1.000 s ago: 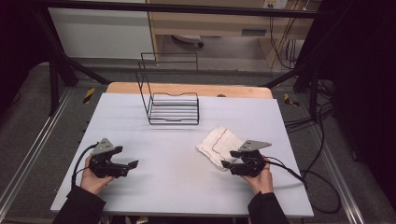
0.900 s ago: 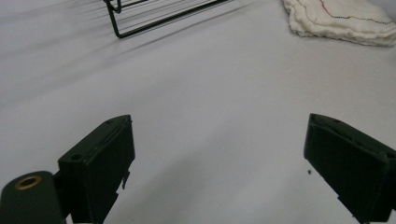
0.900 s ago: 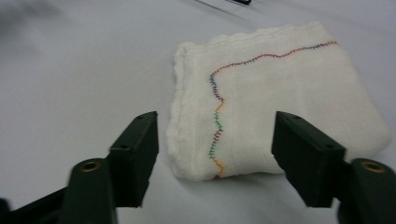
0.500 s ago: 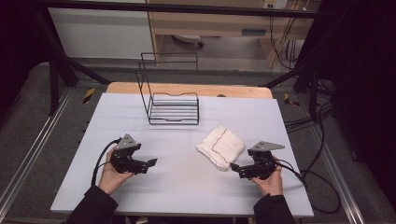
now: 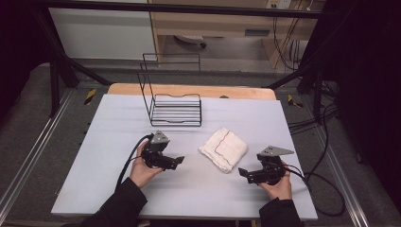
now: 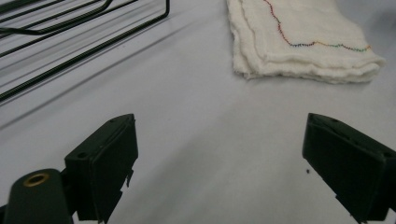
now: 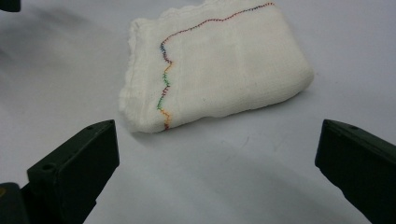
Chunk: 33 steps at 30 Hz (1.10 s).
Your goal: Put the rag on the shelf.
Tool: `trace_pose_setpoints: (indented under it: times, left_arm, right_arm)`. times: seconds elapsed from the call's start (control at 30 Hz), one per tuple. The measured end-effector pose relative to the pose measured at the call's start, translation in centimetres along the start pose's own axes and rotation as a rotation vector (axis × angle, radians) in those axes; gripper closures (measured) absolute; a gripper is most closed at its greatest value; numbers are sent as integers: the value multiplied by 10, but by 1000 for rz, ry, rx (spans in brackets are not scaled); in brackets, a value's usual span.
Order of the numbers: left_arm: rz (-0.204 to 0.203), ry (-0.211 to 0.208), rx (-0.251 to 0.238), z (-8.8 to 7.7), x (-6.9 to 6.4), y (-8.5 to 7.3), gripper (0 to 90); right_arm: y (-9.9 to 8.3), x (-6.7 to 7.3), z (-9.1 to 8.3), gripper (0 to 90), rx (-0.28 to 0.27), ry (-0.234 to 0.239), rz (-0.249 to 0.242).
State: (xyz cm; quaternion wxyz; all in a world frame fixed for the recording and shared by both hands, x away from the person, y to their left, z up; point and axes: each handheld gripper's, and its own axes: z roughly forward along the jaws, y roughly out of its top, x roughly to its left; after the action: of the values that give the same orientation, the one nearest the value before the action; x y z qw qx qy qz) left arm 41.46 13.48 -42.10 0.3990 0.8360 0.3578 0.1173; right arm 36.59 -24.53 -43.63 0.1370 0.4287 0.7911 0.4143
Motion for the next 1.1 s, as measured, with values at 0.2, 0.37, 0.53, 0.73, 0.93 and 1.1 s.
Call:
trace_pose_setpoints:
  times: [0.2, 0.37, 0.53, 0.73, 0.93, 1.1]
  left_arm:
    - [-46, 2, -10, 22, -8, 19, 198]
    - [-52, 13, 18, 42, -12, 32, 228]
    - [-48, 4, 34, 60, -20, 38, 277]
    - [-49, 4, 67, 81, -26, 41, 383]
    - [-84, -12, 54, 88, -25, 41, 506]
    - [-73, -30, 62, 91, -28, 42, 583]
  right_arm:
    - [0, 1, -1, 3, 0, -5, 9]
    - [0, 1, 0, 3, -4, -5, 1]
    - [-1, 1, 1, 3, 9, -5, -4]
    - [-1, 1, 2, 3, 5, -4, -2]
    - [-1, 1, 1, 3, 7, -2, -1]
    - [0, 1, 1, 4, 1, -3, 0]
